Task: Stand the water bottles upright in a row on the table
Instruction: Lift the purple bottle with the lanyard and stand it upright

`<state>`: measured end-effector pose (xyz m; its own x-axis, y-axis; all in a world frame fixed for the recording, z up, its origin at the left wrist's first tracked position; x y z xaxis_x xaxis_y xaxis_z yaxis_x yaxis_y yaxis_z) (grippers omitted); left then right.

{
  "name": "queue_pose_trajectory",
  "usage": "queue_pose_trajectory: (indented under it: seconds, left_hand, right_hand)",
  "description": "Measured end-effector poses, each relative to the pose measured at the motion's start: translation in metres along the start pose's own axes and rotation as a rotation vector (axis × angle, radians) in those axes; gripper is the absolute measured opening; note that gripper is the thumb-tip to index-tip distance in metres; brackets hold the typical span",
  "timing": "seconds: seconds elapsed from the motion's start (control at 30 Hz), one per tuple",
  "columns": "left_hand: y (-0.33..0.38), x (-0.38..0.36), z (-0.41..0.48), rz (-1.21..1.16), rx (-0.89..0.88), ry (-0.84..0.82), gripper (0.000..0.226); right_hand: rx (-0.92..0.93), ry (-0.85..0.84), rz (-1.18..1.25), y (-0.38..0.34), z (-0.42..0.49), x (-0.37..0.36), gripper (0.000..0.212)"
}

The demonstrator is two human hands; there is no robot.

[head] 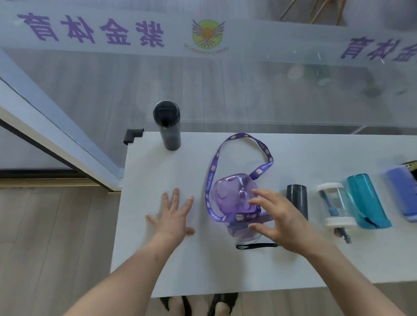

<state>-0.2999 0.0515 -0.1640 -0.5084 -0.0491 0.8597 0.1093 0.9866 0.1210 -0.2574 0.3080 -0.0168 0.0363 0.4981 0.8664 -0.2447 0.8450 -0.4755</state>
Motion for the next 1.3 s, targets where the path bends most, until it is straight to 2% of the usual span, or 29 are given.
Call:
queue_pose_trajectory:
  seconds: [0.07, 0.2, 0.37, 0.43, 0.87, 1.1, 1.3]
  left_hand:
    - [-0.002, -0.001, 0.002, -0.007, 0.010, 0.007, 0.105]
    - [-0.004, -0.001, 0.002, 0.010, 0.023, 0.020, 0.105]
    - [-0.005, -0.001, 0.003, 0.012, 0.035, 0.022, 0.106]
    - [-0.005, -0.002, 0.003, 0.002, 0.039, 0.016, 0.106]
    - [-0.006, 0.002, 0.002, -0.020, 0.025, -0.012, 0.105]
    - [-0.006, 0.001, 0.003, -0.001, 0.024, -0.026, 0.106]
    - [-0.005, 0.002, 0.001, -0.018, 0.023, -0.022, 0.105]
  right_hand:
    - [0.021, -0.044, 0.010, 0.014, -0.011, -0.004, 0.055]
    - [0.037, -0.020, 0.132, 0.023, -0.012, -0.004, 0.041]
    - [0.259, 0.019, 0.150, 0.000, 0.005, 0.005, 0.023]
    - [0.287, 0.030, 0.147, -0.004, 0.016, 0.009, 0.022]
    - [-0.123, -0.222, 0.271, 0.020, 0.146, 0.028, 0.018]
    - [-0.215, -0.319, 0.221, 0.030, 0.146, 0.042, 0.020]
    - [-0.200, -0.533, 0.077, 0.028, 0.151, 0.031, 0.018]
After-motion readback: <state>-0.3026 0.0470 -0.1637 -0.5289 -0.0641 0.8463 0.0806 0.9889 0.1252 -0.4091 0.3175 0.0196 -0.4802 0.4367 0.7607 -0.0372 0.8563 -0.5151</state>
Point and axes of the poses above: each hand's wrist, its own z-axis towards the middle knuckle, its own x-axis out of the back of the hand, y = z × x, the point moved 10 cm from there along z, towards the middle knuckle, and after that the axes turned 14 degrees about y, right-handed, at the moved point
